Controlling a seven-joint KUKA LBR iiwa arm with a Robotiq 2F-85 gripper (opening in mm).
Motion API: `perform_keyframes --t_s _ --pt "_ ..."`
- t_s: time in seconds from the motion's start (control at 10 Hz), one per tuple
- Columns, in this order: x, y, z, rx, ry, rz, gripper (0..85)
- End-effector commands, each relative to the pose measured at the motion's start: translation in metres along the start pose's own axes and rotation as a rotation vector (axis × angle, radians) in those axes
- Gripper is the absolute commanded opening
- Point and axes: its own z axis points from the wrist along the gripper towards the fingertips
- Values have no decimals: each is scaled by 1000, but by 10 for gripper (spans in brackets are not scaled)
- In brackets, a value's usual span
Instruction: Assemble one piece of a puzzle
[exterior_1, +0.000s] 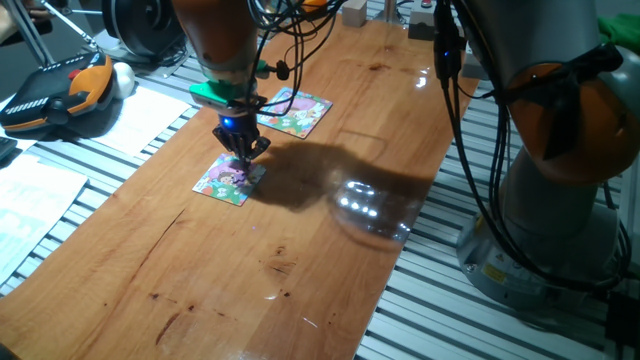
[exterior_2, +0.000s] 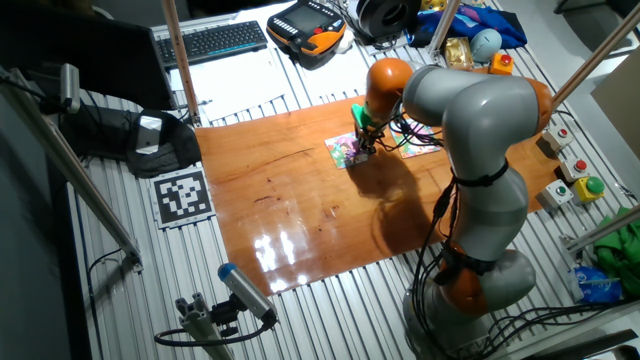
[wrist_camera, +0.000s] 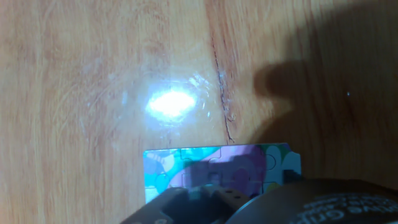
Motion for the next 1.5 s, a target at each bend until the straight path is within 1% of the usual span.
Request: perform_keyframes --t_s 0.0,0.2,0.4,0.5,0.7,0.9,1.1,1.2,1.4 --pt "0 0 0 -3 0 2 0" --pt "0 1 0 -20 0 5 0" --pt "0 2 2 -29 5 2 0" --pt "0 2 2 -23 5 1 0" --pt "-1 2 1 19 -9 -6 0" --pt "-1 2 1 23 -6 -4 0" --pt "-2 2 0 28 6 4 0" --pt "-2 3 1 39 5 5 0" --pt "-2 3 0 71 -9 -6 0"
